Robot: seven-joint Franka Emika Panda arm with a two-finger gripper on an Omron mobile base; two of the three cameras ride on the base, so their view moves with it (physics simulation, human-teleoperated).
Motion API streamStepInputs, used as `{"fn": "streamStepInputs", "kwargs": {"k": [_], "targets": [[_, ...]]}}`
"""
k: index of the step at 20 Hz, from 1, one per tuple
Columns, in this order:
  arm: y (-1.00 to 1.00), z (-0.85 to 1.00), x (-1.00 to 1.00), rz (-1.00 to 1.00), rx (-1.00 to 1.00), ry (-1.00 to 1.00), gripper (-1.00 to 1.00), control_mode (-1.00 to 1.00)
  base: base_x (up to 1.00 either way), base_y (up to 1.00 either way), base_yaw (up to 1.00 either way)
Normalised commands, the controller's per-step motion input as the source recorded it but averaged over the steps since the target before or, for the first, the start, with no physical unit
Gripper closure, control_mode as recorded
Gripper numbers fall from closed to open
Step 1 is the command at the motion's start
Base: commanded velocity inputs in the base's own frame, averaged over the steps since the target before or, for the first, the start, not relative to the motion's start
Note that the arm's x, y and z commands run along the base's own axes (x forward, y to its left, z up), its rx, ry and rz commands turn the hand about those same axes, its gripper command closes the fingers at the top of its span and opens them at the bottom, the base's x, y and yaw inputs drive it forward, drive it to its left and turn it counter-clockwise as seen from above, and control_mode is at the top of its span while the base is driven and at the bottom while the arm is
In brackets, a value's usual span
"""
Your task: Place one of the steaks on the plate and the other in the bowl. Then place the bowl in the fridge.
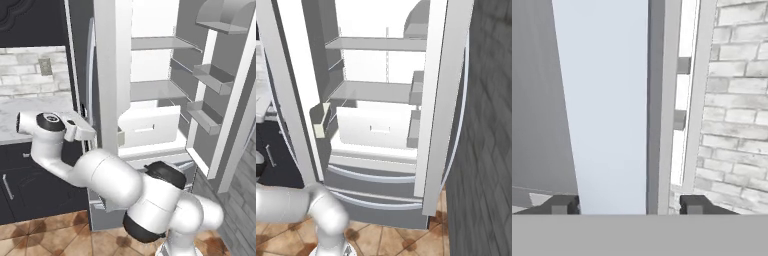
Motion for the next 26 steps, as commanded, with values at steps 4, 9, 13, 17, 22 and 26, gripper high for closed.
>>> {"fn": "streamStepInputs", "kwargs": {"k": [4, 9, 13, 17, 22, 26], "targets": [[0.06, 0.00, -0.18, -0.11, 0.00, 0.00, -1.00, -1.00, 0.00, 0.00, 0.00], [0.08, 0.00, -0.14, -0.09, 0.00, 0.02, -1.00, -1.00, 0.00, 0.00, 0.00], [0.31, 0.00, 0.03, -0.05, 0.00, 0.01, -1.00, -1.00, 0.00, 0.00, 0.00], [0.34, -0.20, 0.05, -0.01, 0.00, 0.03, -1.00, -1.00, 0.00, 0.00, 0.00], [-0.06, -0.41, -0.90, 0.08, -0.01, 0.08, -1.00, -1.00, 0.00, 0.00, 0.00], [-0.87, -0.13, -1.00, 0.18, 0.08, 0.02, -1.00, -1.00, 0.00, 0.00, 0.00]]}}
